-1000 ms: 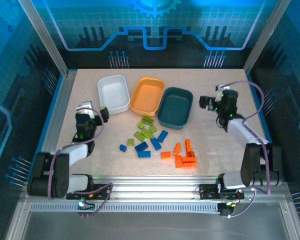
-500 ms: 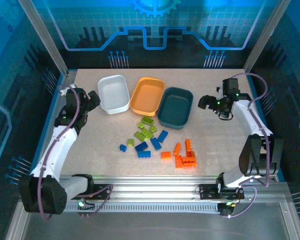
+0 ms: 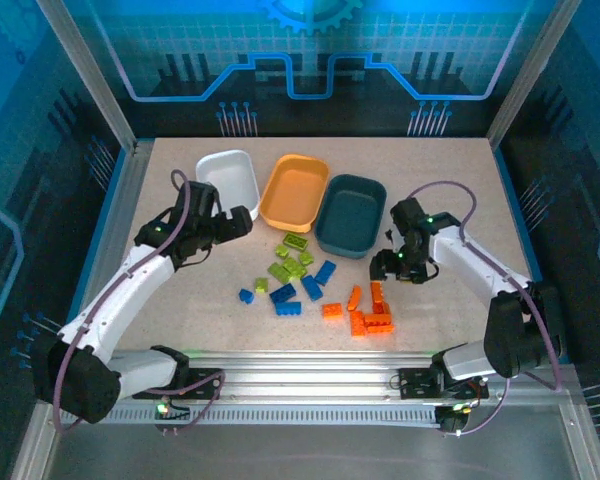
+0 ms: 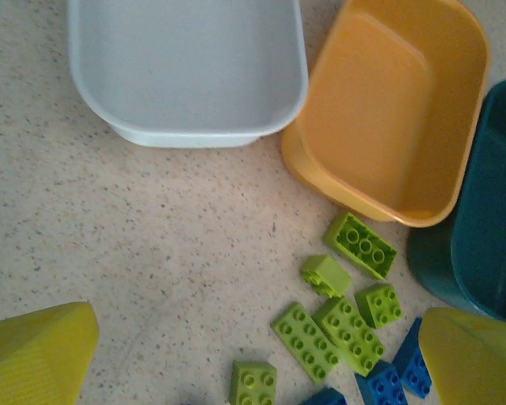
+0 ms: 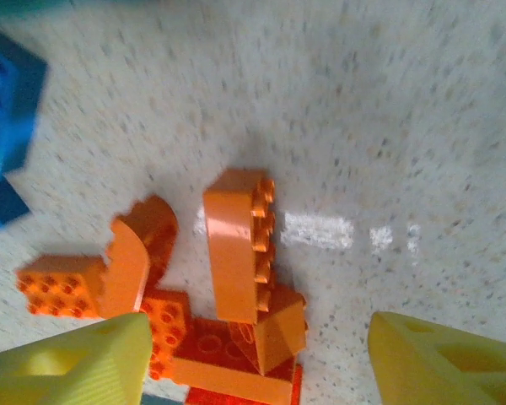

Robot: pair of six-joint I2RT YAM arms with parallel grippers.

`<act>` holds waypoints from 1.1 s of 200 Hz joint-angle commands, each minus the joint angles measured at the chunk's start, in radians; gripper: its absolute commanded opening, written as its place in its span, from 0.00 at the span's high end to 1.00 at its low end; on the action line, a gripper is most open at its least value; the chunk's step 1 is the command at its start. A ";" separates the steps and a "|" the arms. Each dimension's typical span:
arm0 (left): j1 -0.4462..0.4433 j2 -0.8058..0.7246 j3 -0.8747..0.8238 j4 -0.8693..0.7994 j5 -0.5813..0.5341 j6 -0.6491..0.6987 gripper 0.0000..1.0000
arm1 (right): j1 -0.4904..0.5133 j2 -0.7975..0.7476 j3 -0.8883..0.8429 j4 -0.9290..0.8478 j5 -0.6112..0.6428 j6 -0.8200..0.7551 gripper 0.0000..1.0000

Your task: Sort the legos into containers by color

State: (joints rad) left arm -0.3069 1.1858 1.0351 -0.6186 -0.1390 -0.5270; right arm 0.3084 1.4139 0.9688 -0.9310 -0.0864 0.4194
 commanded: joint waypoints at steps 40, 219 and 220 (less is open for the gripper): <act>-0.044 -0.018 -0.060 -0.027 0.053 -0.056 0.01 | 0.078 0.089 -0.027 0.076 0.017 0.042 0.44; -0.044 -0.089 -0.107 -0.075 0.066 -0.027 0.01 | 0.107 0.241 0.034 0.118 0.136 0.057 0.77; -0.043 -0.088 -0.107 -0.075 0.066 -0.027 0.01 | 0.107 0.239 0.033 0.118 0.137 0.058 0.77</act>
State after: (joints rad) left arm -0.3435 1.1187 0.9432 -0.6647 -0.0879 -0.5594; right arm 0.4011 1.6722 0.9813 -0.7994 0.0082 0.4709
